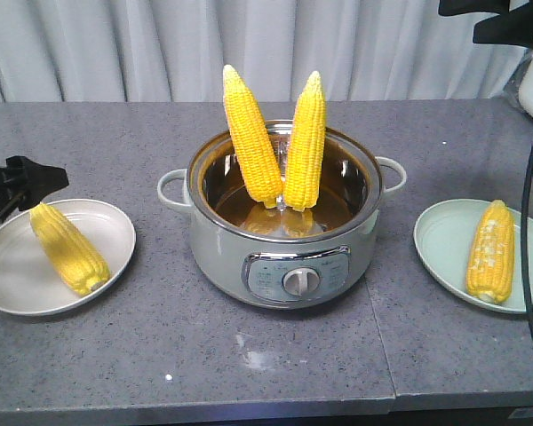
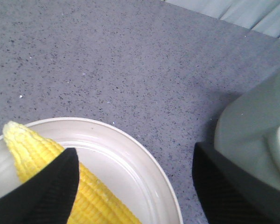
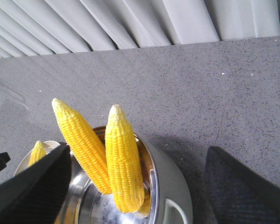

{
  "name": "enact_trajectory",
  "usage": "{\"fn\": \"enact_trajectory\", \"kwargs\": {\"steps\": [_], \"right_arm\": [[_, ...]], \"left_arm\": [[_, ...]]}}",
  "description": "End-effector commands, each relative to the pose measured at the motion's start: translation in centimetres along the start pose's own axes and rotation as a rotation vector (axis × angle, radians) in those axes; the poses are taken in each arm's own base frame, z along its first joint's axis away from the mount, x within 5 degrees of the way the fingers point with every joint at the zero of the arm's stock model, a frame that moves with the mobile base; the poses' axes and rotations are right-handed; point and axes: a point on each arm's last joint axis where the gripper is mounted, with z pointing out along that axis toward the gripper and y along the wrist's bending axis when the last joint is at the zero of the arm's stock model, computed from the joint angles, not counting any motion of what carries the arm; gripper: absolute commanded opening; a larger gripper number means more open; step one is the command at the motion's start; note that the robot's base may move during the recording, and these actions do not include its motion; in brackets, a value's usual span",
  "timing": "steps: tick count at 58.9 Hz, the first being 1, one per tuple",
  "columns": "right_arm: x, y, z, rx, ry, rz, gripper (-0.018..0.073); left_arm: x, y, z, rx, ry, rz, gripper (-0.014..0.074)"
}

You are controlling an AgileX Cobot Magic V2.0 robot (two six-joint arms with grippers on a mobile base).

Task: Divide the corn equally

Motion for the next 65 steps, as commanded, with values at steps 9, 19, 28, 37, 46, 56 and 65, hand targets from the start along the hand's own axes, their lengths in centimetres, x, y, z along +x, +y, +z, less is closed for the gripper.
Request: {"fn": "enact_trajectory", "kwargs": {"steps": [9,19,28,37,46,56,65], "right_arm": [[-1.1,4.0,-2.1,-0.151,-0.089,-0.052,0.056],[-0.7,7.2,0.0,-0.25,-0.057,-0.122,0.056],[0.4,10.0,2.8,-0.205,0.023,-0.253,0.056],[0.8,11.8,5.2,-0.058,0.007,-0.377,0.056],[1.0,13.1,7.6,0.073,-0.03,-0.438,0.056],[1.6,12.0,11.4,0.201,-0.021,-0.427,0.056],[2.2,10.4,13.9,0.218,0.003,-0.368,0.056]], "left_arm": [[-1.9,-2.7,-3.0,0.093,-0.083,0.022,0.0501],[-4.5,-6.2,-5.6,0.276,-0.113,0.072,0.0454],[-7.9,-9.7,-8.3,0.433,-0.16,0.196,0.04],[-10.5,-12.5,-9.9,0.455,-0.27,0.277,0.039],[-10.5,-13.7,-9.0,0.445,-0.293,0.281,0.039],[-9.6,-14.0,-5.9,0.476,-0.21,0.262,0.039],[-9.4,-13.5,-4.3,0.47,-0.175,0.241,0.039]]}}
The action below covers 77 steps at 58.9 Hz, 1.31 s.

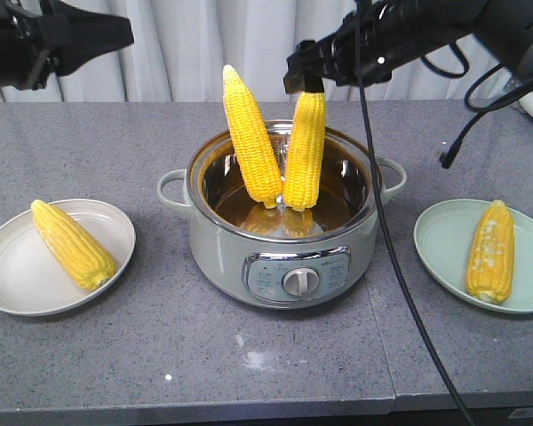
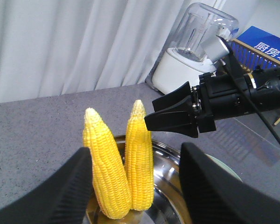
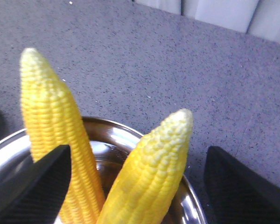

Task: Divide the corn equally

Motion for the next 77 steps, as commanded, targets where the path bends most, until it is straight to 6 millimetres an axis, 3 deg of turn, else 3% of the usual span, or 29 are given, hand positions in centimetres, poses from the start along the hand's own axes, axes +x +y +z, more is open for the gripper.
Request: {"fn": "enact_trajectory", "kwargs": {"steps": [1,12,19,26,37,40,56,68,77], "right_arm": [[-1.9,0.1,-2.2,0.025,-0.134,0.014,0.056],[-1.2,-0.4,0.4,0.027,-0.107,0.036,0.056],[-0.9,-0.6,1.0,0.029,-0.093,0.036,0.0533],[-1.0,-0.5,0.7,0.031,-0.104,0.035,0.04],[-0.9,-0.3,0.2,0.026,-0.077,-0.007,0.0057],[-1.2,-0.2,-0.7,0.027,-0.084,-0.044,-0.0016],[-3.9,1.3,-9.5,0.077,-0.291,-0.107,-0.0009],[-4.6,2.2,-16.9,0.187,-0.414,-0.186,-0.0009],[-4.5,2.6,-21.1,0.272,-0.479,-0.238,-0.0009]], "left_arm": [[-1.1,-0.8,-0.5,-0.007,-0.041,0.019,0.039],[-1.1,-0.6,-0.4,-0.019,-0.046,0.017,0.039],[-1.2,-0.6,-0.4,-0.024,-0.049,0.017,0.039],[-1.1,-0.4,-0.2,-0.026,-0.046,0.013,0.039],[-0.8,0.0,0.2,-0.027,-0.034,0.002,0.039],[-0.9,0.1,0.2,-0.032,-0.037,0.002,0.039],[-1.0,0.1,0.5,-0.066,-0.063,0.015,0.0393],[-0.6,-0.6,3.3,-0.024,-0.033,0.024,0.0427],[-0.6,-0.8,4.7,0.0,-0.021,0.026,0.0462]]}}
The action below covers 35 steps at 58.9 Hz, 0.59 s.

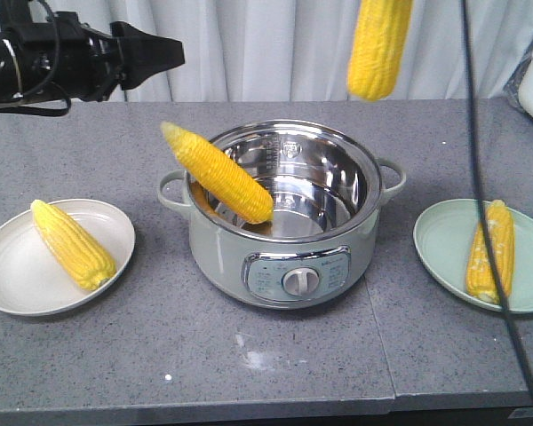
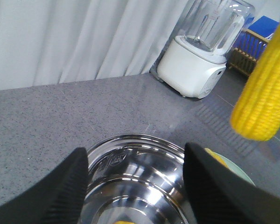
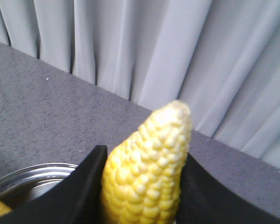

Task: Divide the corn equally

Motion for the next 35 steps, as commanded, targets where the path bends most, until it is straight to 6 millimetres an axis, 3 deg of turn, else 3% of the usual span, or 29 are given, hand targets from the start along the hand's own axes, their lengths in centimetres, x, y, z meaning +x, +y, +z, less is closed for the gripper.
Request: {"fn": "enact_trajectory", "kwargs": {"steps": [1,11,23,35], "right_arm": [[-2.7,-0.8,-5.2,0.104,-0.178,-0.051,-0.0009],[-2.7,-3.2,-7.8,0.21,-0.2,-0.007,-0.0009],[-1.5,-6.2,-8.4,0.294,-0.146,0.037,-0.0009],[-1.2,-6.8,-8.6,0.293,-0.143,0.065,-0.0009]], "left_arm": [[-2.0,-1.7,-0.7,0.01,-0.066,0.048,0.0464],[-2.8,-2.3,-1.0,0.031,-0.081,0.06,0.0496],[-1.5,-3.8,-1.2,0.21,0.044,0.067,0.0496],[-0.4,-5.3,-1.7,0.384,0.166,0.077,0.0496]]}}
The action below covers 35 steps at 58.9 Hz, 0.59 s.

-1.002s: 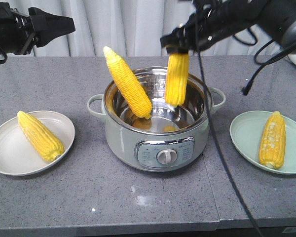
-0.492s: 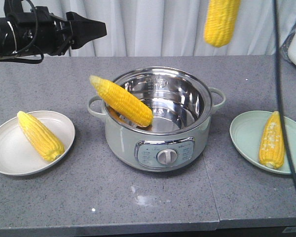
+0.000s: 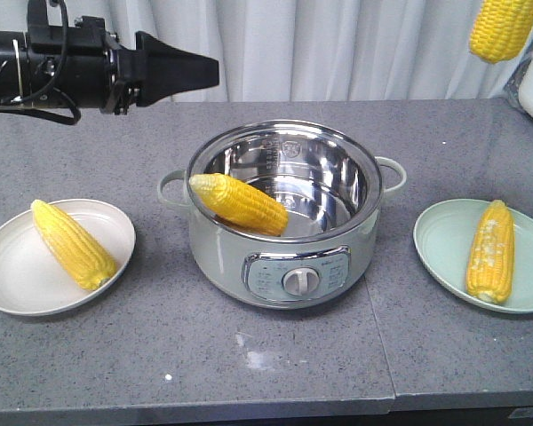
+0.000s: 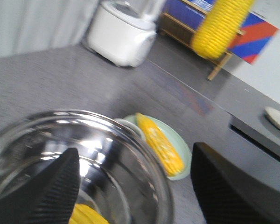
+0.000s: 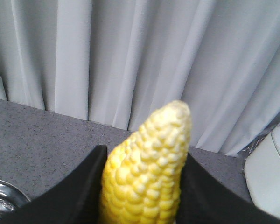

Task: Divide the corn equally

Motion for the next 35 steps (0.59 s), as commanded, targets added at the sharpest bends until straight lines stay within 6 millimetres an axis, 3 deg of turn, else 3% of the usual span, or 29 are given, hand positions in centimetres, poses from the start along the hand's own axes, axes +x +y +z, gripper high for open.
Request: {"fn": "enact_trajectory", "kwargs": {"steps": [1,15,24,35], "right_arm": [[-1.8,-0.5,-2.5,0.023,-0.132,0.013,-0.0009],[-1.8,-0.3,-2.5,0.006,-0.137,0.026,-0.0009],[-1.8,-0.3,-2.5,0.005,-0.133,0.027,-0.0009],[-1.8,-0.3,-2.5,0.004,-0.132,0.028,-0.0009]], "left_arm": [[-0.9,-2.9,-1.1,0.097,0.021,0.062,0.0496],[0.8,-3.1,-0.9,0.19,0.101,0.083,0.0496],[2.4,-1.7,-0.4,0.138,0.103,0.105,0.0496],[2.4,-0.9,-0.3,0.072,0.068,0.223,0.0496]]}}
